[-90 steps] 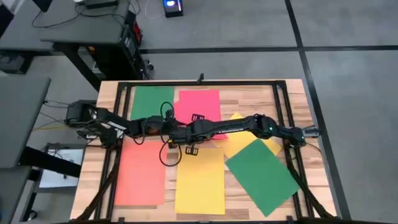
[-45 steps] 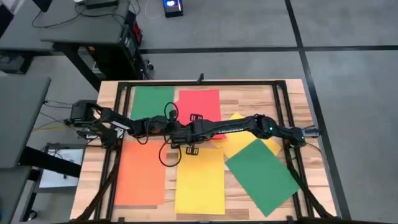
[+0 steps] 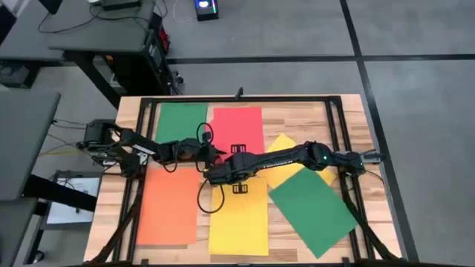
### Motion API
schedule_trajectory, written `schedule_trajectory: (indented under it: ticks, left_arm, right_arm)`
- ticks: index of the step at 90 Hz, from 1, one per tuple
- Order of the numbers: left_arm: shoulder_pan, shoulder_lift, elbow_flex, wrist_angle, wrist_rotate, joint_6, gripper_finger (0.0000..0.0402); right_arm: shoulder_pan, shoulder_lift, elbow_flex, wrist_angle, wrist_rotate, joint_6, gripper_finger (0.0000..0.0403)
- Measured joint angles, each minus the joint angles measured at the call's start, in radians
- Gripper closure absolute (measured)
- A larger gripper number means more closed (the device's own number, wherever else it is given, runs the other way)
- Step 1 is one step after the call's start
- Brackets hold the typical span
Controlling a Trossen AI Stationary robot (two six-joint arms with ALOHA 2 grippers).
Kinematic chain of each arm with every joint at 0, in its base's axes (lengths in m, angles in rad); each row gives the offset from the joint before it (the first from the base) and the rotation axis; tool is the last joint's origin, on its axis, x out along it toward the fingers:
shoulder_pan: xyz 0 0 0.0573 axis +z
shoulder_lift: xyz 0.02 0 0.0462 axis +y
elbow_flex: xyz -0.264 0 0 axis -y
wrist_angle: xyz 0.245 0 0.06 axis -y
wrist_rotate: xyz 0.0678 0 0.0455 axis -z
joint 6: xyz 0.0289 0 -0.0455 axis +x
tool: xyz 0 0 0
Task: Organize paper
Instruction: Stack the pink paper on top of the pink paper
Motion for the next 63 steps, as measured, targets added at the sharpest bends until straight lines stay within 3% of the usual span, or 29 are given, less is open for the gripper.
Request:
schedule_trajectory:
  ticks: [17,38,48,63]
  left_arm:
    - [0.0,0.0,0.0,-0.003,0.006,-0.001,0.0401]
    - [-0.008,0.0,0.0,-0.006,0.026,-0.009,0.0401]
    - [-0.011,0.0,0.0,-0.004,0.029,-0.012,0.0401]
    - [-0.013,0.0,0.0,-0.003,0.042,-0.023,0.0401]
  right_arm:
    - [0.028,-0.038,0.0,0.058,0.027,-0.011,0.0244]
    - [0.048,-0.172,-0.051,0.111,0.049,0.015,0.0252]
    - [0.07,-0.281,-0.257,0.236,0.066,0.043,0.026]
    - [0.108,-0.567,-0.818,0.69,0.058,0.089,0.0262]
